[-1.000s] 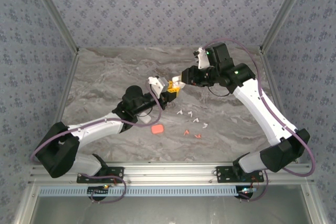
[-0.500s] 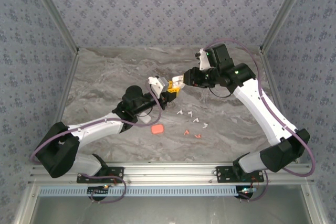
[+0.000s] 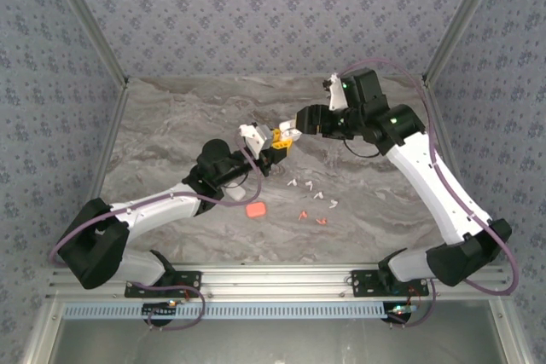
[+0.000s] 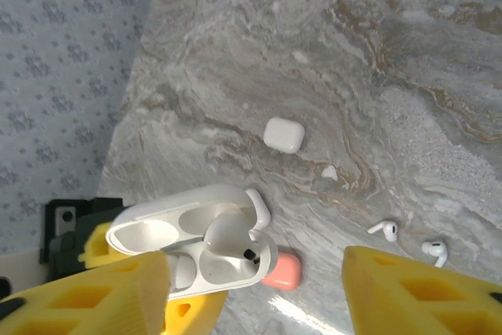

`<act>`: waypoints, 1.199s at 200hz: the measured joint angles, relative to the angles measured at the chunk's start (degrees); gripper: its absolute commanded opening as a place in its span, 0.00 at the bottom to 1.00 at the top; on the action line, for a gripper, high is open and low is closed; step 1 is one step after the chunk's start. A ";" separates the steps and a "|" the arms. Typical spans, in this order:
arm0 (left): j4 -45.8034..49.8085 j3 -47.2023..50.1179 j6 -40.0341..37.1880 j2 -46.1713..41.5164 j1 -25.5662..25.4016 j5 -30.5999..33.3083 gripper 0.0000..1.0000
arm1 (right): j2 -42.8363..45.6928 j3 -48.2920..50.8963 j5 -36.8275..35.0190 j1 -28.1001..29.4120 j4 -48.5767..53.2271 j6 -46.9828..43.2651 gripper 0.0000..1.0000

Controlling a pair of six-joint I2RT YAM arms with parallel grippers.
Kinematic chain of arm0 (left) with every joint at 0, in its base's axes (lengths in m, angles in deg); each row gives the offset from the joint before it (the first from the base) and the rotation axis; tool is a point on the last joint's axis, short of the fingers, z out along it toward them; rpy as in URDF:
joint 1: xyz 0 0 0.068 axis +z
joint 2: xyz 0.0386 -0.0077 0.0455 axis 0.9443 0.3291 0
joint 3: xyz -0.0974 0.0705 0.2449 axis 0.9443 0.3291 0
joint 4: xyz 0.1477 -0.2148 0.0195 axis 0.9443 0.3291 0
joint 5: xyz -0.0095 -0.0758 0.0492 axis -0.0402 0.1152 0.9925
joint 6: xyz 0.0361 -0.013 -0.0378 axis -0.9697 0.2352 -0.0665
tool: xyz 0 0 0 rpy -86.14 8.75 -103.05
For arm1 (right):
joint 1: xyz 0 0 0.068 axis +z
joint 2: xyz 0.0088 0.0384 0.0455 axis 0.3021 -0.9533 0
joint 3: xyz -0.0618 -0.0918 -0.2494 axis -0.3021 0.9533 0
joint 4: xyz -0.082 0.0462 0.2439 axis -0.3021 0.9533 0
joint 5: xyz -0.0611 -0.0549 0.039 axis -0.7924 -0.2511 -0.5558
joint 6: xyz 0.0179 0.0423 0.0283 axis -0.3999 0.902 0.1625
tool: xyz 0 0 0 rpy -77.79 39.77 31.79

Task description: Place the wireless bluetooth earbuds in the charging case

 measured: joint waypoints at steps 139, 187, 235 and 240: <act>-10.10 -3.15 5.86 1.05 10.45 -23.63 0.00 | 5.57 -6.86 22.60 -9.03 -1.68 -13.07 0.77; -9.07 -3.17 5.84 1.03 10.51 -26.82 0.00 | 1.66 -9.90 18.29 -4.79 3.45 -15.23 0.78; -7.80 -3.69 5.84 1.03 10.51 -27.43 0.00 | -3.76 -13.18 9.92 -1.79 6.23 -13.11 0.79; -7.78 -3.74 5.81 1.03 10.51 -27.43 0.00 | -4.17 -13.40 9.22 -1.40 6.45 -12.90 0.79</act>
